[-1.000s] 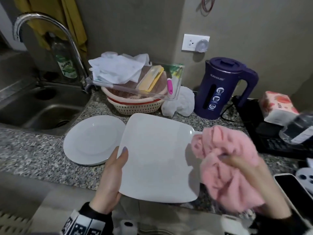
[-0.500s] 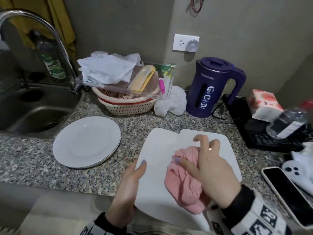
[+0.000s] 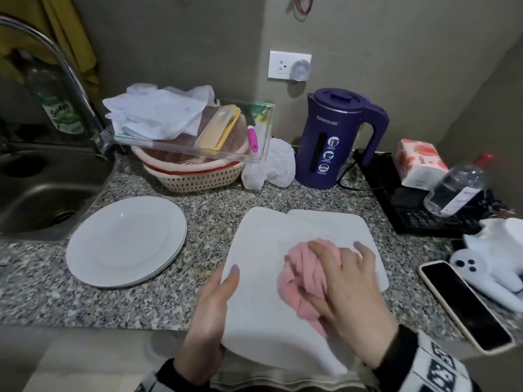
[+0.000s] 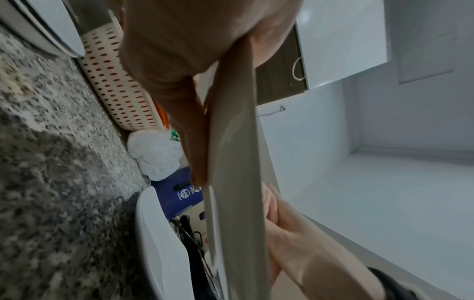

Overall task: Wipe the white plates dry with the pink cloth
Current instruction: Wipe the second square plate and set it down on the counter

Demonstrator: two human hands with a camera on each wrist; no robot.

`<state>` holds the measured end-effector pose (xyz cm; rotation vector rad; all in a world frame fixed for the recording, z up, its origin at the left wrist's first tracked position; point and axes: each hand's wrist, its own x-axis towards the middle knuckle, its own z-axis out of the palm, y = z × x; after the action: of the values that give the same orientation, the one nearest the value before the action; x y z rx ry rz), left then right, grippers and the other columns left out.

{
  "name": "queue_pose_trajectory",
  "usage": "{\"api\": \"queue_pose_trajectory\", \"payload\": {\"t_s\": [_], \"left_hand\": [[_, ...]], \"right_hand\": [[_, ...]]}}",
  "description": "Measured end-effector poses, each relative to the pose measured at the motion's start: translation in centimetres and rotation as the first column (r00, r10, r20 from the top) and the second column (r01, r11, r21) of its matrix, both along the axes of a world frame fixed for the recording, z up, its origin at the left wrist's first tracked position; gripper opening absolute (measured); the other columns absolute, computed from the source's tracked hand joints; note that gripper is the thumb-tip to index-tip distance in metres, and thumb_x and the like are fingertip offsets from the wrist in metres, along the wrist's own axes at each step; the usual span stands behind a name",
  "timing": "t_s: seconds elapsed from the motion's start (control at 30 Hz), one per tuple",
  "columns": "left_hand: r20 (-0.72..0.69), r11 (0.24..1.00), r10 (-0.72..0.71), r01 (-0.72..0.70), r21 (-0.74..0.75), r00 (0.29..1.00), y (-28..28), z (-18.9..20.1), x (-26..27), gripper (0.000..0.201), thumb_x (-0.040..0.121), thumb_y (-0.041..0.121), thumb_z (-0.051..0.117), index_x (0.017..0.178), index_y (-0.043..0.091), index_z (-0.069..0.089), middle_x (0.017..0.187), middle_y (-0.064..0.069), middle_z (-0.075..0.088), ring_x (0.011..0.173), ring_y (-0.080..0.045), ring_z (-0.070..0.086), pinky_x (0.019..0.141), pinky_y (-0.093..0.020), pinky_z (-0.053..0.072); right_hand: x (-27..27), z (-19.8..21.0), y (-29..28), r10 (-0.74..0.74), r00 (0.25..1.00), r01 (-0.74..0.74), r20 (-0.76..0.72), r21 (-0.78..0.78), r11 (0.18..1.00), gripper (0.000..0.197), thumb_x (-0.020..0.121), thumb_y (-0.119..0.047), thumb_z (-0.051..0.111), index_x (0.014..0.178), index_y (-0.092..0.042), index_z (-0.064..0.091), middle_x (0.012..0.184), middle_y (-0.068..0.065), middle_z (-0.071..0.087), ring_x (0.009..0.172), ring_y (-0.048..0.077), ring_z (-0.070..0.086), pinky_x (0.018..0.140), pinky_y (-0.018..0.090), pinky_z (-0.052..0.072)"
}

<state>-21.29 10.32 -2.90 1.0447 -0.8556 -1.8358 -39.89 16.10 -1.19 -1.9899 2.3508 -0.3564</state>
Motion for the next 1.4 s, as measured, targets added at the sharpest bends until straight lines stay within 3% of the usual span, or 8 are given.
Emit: {"api": "queue_pose_trajectory", "payload": {"t_s": [0.23,0.4,0.53,0.73,0.97,1.17,1.3,1.4], "left_hand": [[-0.073,0.988,0.047,-0.057,-0.141,0.996,0.4,1.6,-1.6,0.022,0.095,0.002,0.045,0.101,0.007,0.066,0.082,-0.007,0.077,0.065,-0.012,0.071,0.053,-0.019,0.053],[-0.133,0.968,0.144,-0.167,-0.189,0.981,0.1,1.7,-1.3,0.027,0.088,0.017,0.054,0.084,0.027,0.078,0.086,0.001,0.077,0.071,-0.013,0.072,0.057,-0.023,0.056],[-0.104,0.956,0.094,-0.118,-0.267,0.990,-0.2,2.7,-1.3,0.025,0.084,0.005,0.056,0.100,0.015,0.073,0.087,-0.004,0.077,0.074,-0.017,0.072,0.055,-0.026,0.058],[-0.076,0.933,0.132,-0.150,-0.326,0.988,-0.4,3.6,0.3,0.047,0.079,0.050,0.057,0.114,0.020,0.066,0.120,-0.011,0.068,0.094,-0.002,0.068,0.076,-0.021,0.057],[-0.216,0.913,0.197,-0.259,-0.315,0.956,-1.1,4.1,0.7,0.036,0.088,0.026,0.051,0.116,0.009,0.066,0.110,-0.008,0.073,0.103,-0.024,0.070,0.087,-0.035,0.056],[-0.196,0.878,0.200,-0.265,-0.398,0.960,-1.0,4.7,0.9,0.035,0.085,0.031,0.056,0.113,0.012,0.067,0.109,-0.003,0.074,0.103,-0.017,0.069,0.082,-0.026,0.056],[-0.163,0.877,0.170,-0.225,-0.425,0.972,-1.1,4.1,1.3,0.033,0.087,0.034,0.065,0.114,0.017,0.070,0.117,-0.007,0.071,0.114,-0.027,0.064,0.096,-0.036,0.051],[-0.112,0.864,0.154,-0.189,-0.466,0.982,-0.8,4.0,1.0,0.037,0.081,0.044,0.069,0.110,0.022,0.072,0.110,-0.004,0.073,0.104,-0.022,0.067,0.088,-0.031,0.054]], "right_hand": [[4.1,0.5,0.4,0.411,0.878,-0.339,0.244,-0.288,0.896,0.075,0.072,-0.018,0.061,0.136,-0.014,0.022,0.135,0.008,0.022,0.117,0.034,0.048,0.094,0.037,0.048],[0.4,3.1,-0.9,0.171,0.942,-0.055,0.288,-0.370,0.927,0.080,0.063,-0.015,0.060,0.135,-0.027,0.026,0.131,0.009,0.039,0.120,0.031,0.046,0.092,0.048,0.047],[5.0,4.2,-0.7,0.492,0.793,-0.432,0.359,-0.239,0.870,0.072,0.068,-0.041,0.049,0.135,-0.043,0.021,0.149,0.010,0.026,0.144,0.023,0.016,0.117,0.030,0.017],[-1.4,6.5,-2.0,0.271,0.944,-0.175,0.191,-0.405,0.897,0.071,0.072,-0.032,0.055,0.138,-0.014,0.038,0.138,0.010,0.038,0.126,0.021,0.038,0.103,0.039,0.036],[3.3,1.4,1.7,0.492,0.744,-0.389,0.452,-0.305,0.869,0.078,0.076,-0.039,0.069,0.137,-0.059,0.025,0.151,-0.004,0.028,0.135,0.016,0.039,0.105,0.042,0.042],[1.6,2.8,0.6,0.453,0.862,-0.399,0.228,-0.245,0.884,0.078,0.073,-0.019,0.043,0.144,-0.036,0.017,0.156,0.009,0.009,0.148,0.014,-0.001,0.118,0.033,0.013],[2.3,6.7,-2.4,0.438,0.873,-0.373,0.212,-0.288,0.882,0.081,0.073,-0.014,0.047,0.143,-0.035,0.013,0.153,0.008,0.010,0.138,0.030,0.029,0.101,0.044,0.046],[1.0,9.1,-5.0,0.301,0.934,-0.203,0.192,-0.409,0.890,0.077,0.069,-0.016,0.042,0.144,-0.013,0.026,0.142,0.017,0.026,0.131,0.033,0.031,0.108,0.046,0.032]]}}
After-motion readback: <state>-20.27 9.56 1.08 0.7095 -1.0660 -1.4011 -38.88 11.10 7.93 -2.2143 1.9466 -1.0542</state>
